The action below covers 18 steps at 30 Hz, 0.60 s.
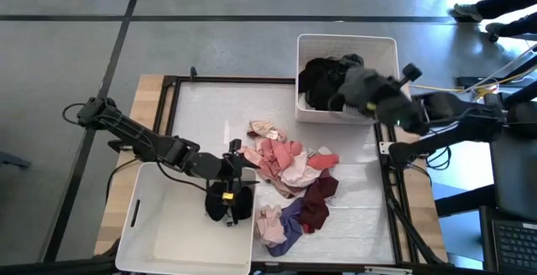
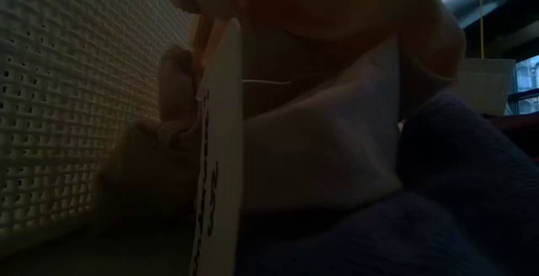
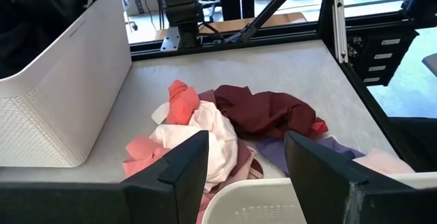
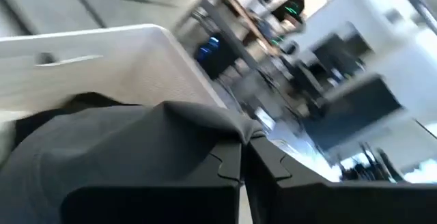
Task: Sort clothes
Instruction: Put the gray underwear into the top laundry bin
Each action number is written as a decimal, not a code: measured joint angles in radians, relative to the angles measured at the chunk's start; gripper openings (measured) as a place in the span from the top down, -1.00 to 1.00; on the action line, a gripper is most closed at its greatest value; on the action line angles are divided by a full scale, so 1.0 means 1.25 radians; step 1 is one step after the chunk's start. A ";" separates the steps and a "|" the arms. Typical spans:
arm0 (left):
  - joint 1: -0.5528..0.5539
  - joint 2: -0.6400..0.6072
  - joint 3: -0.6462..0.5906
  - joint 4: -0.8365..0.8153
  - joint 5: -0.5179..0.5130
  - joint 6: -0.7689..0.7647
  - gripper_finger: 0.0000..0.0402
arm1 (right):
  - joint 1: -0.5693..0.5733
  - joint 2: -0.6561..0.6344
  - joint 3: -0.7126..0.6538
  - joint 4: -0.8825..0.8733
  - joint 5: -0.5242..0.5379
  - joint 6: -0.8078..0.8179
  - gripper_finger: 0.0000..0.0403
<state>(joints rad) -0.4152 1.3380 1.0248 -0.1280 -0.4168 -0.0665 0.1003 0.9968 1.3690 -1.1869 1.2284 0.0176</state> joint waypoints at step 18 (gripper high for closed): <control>0.000 0.000 0.000 -0.001 0.000 0.009 0.09 | -0.526 0.131 0.007 0.222 -0.451 -0.160 0.89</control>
<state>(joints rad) -0.4152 1.3380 1.0248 -0.1289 -0.4164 -0.0549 -0.5567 1.1606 1.3781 -0.9090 0.6643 -0.1825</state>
